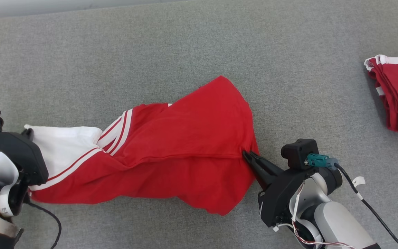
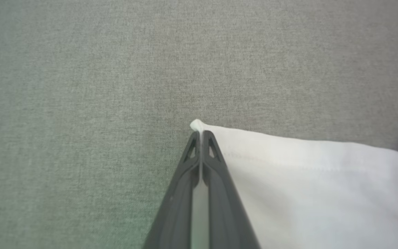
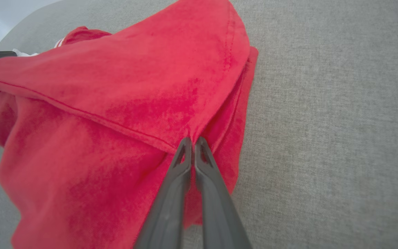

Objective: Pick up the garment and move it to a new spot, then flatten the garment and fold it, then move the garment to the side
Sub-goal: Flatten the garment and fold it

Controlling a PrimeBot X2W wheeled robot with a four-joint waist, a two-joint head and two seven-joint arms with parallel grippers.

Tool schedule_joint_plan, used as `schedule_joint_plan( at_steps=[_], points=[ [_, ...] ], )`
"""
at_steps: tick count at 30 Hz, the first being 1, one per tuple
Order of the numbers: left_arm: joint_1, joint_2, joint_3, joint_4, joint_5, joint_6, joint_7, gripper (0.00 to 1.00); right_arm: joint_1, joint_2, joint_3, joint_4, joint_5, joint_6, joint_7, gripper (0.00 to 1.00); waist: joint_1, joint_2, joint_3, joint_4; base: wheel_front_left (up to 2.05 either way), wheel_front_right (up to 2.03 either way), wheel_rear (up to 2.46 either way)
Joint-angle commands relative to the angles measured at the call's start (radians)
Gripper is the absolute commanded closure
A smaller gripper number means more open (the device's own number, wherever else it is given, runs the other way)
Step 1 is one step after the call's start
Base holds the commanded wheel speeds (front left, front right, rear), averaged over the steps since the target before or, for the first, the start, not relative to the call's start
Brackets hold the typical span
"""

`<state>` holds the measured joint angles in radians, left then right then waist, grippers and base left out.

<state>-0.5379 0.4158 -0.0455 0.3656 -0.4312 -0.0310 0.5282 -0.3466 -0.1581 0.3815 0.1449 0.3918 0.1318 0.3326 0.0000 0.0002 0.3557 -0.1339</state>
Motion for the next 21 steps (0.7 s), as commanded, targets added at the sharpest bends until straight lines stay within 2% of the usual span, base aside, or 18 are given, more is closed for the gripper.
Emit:
schedule_joint_plan(
  at_steps=[1,7,11,21],
  points=[
    [0.010,-0.004,0.006,-0.006,-0.007,0.000,-0.014,1.00,-0.007,0.002,-0.001,0.005,0.013,-0.003,-0.007,1.00,0.0000,-0.0002,0.000,0.000,0.00,0.00,0.00],
    [-0.005,-0.034,0.054,-0.016,-0.058,-0.004,-0.113,1.00,-0.031,-0.003,-0.010,0.000,0.030,-0.003,-0.049,1.00,0.0000,-0.0002,-0.006,0.002,0.00,0.00,0.00],
    [-0.033,-0.062,0.098,-0.031,-0.114,-0.027,-0.203,1.00,-0.052,-0.011,-0.022,-0.026,0.050,-0.003,-0.108,1.00,0.0000,-0.0002,-0.025,0.006,0.00,0.00,0.00],
    [-0.132,-0.083,0.144,-0.090,-0.220,-0.076,-0.331,1.00,-0.113,-0.039,-0.076,-0.070,0.072,-0.003,-0.225,1.00,0.0000,-0.0002,-0.093,0.015,0.00,0.00,0.00]
  ],
)
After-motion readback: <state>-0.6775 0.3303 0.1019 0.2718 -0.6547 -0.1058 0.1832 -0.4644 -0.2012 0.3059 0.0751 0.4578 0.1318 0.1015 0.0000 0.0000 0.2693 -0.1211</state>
